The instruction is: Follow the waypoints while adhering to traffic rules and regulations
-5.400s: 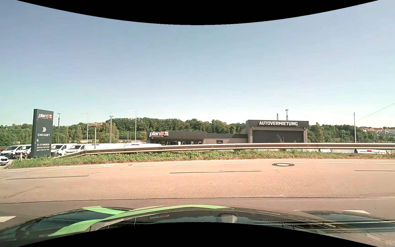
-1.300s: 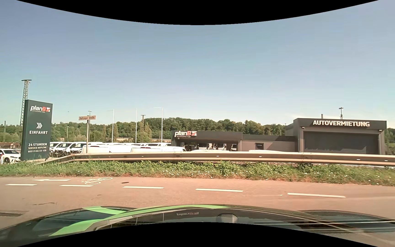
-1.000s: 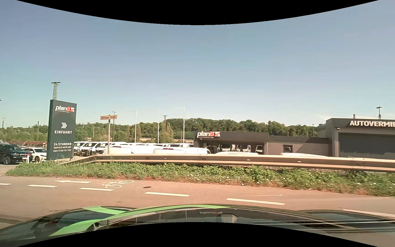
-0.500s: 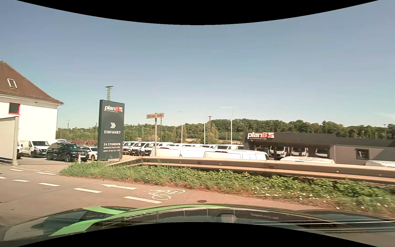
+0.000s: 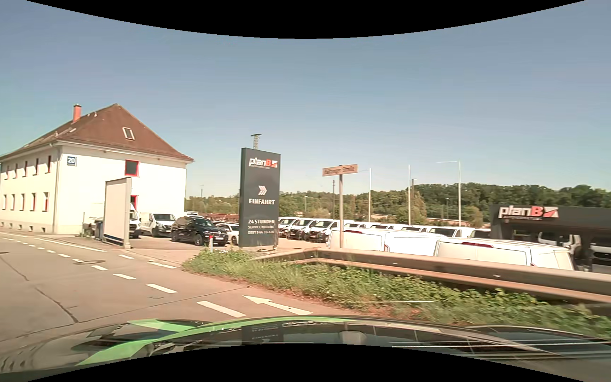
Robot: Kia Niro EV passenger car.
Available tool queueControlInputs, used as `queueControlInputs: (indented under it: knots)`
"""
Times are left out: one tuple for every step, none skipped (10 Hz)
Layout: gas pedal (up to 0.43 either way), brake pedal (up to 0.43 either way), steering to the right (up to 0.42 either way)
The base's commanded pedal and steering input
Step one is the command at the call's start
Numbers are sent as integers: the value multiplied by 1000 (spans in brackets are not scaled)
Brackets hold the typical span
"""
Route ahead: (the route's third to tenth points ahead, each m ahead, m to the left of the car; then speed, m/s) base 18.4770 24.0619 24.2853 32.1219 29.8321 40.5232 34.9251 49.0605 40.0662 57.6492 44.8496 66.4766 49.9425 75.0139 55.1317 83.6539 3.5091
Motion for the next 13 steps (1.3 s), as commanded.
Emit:
queueControlInputs:
  knots:
    - [220,0,-657]
    - [220,0,-642]
    - [220,0,-618]
    - [220,0,-586]
    - [220,0,-554]
    - [189,0,-514]
    - [150,0,-476]
    - [138,0,-452]
    - [130,0,-439]
    - [118,0,-423]
    - [118,0,-387]
    - [118,0,-341]
    - [118,0,-307]
